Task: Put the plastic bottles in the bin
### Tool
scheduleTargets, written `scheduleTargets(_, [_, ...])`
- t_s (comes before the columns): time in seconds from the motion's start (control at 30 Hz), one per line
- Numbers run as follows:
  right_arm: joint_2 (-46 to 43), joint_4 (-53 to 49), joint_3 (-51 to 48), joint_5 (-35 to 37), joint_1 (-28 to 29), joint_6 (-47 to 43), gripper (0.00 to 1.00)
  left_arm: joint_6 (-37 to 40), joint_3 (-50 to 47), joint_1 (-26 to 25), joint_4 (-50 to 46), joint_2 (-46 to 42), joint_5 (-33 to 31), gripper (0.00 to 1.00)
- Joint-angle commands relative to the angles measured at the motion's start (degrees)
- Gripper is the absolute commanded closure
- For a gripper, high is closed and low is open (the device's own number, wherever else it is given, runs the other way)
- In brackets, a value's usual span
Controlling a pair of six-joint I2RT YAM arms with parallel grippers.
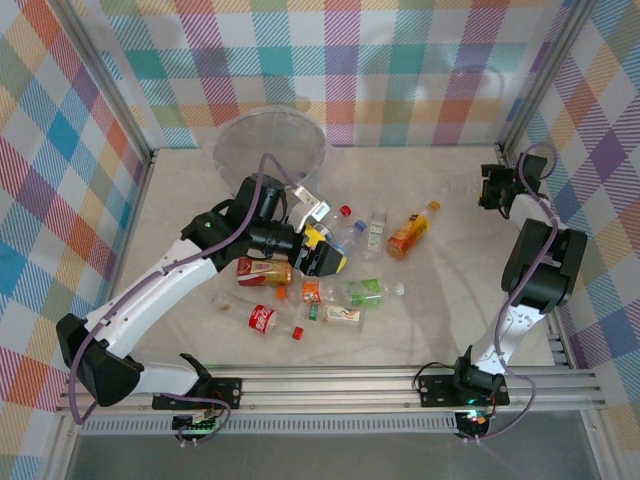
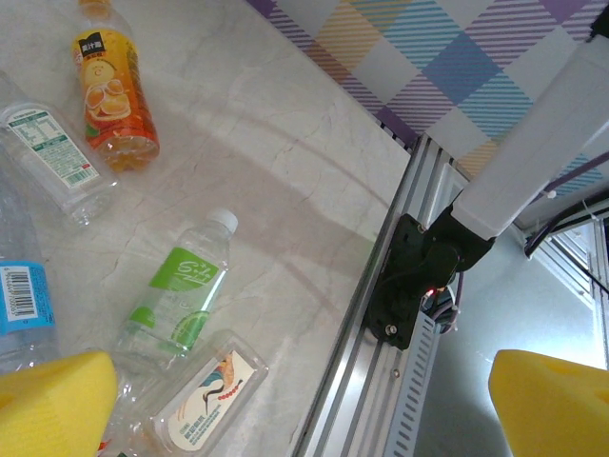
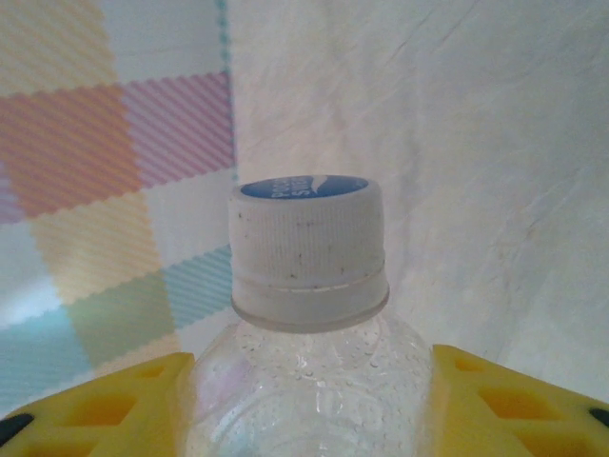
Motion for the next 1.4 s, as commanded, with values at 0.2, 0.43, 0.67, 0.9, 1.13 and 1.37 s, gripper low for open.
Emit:
scheduleTargets(0.2, [-17.5, 1.2, -11.2, -6.2, 3.9, -16.3, 0.44, -1.2, 1.0, -0.7, -0.4, 1.9, 0.2, 0.00])
scheduleTargets(0.43, [-31.0, -3.5, -17.0, -5.9, 12.3, -27.9, 0.44, -5.2, -0.3, -0.6, 3.9, 2.2, 0.3, 0.00])
scheduleTargets(0.67, [-42.5, -8.5, -19.8, -6.3, 21.8, -36.6, 0.45, -15.1, -6.1, -0.8, 16.1, 2.1, -0.1, 0.01])
scheduleTargets(0.9, [-51.4, -10.1, -21.6, -6.8, 30.5, -39.5, 0.43, -19.9, -10.1, -2.7, 28.9, 2.4, 1.3, 0.02])
scheduleTargets(1.13, [-54.4, -8.9, -22.4, -7.7, 37.4, -38.5, 0.42, -20.7, -9.5, -6.5, 35.0, 5.4, 2.0, 0.03])
scheduleTargets(1.37, [-56.1, -7.7, -23.6, -6.4, 41.8, -37.6, 0.42, -20.5, -7.4, -9.2, 35.2, 8.4, 0.9, 0.05])
